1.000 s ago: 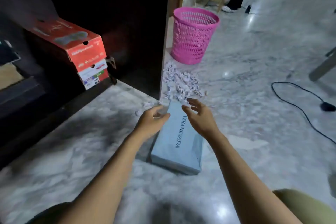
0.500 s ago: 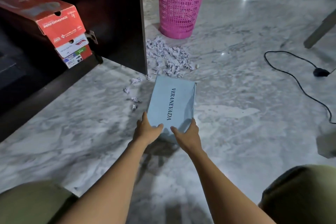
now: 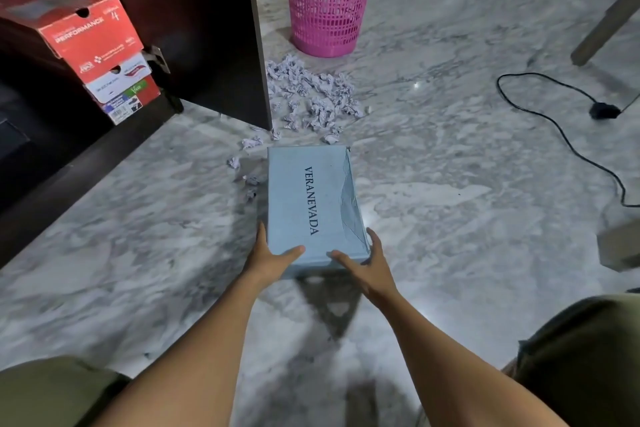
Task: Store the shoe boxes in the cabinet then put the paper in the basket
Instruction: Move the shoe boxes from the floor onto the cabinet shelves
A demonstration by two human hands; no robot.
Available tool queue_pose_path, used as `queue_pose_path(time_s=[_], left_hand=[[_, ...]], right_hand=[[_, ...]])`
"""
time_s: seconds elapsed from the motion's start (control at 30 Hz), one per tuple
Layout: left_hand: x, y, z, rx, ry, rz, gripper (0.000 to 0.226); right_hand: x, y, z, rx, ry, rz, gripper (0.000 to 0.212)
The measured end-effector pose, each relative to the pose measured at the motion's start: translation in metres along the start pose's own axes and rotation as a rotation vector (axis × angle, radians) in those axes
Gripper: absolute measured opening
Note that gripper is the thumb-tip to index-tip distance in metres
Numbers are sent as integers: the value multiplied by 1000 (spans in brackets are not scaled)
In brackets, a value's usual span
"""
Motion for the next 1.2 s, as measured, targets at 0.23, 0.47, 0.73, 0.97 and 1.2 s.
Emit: queue_pose_path(time_s=[0.23,0.47,0.73,0.97,1.2], left_hand=[[-26,-23,15,151,-9,-24,122],[-49,-31,51,133,-184,-85,119],[-79,-32,117,-30,-361,-146,105],[-116,-68,202,-92,-553,-258,100],[-187,-143,313,86,-815,-365,99]], right_hand=[[-4,9,-14,12,115,91,91],[-6,47,-40,-73,205,202,87],[-11,115,-97,-117,349,357,80],[-28,197,-155,-26,485,512,89],[-62,317,-205,73,567,730,81]])
Point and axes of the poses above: each hand's wrist, its own x-axis towards the middle knuckle, its own z-axis out of the back of the hand, y = z × x, the point moved 9 cm from there along x, towards the middle knuckle, and after that the axes turned 15 degrees about x, right-handed, at the moved point
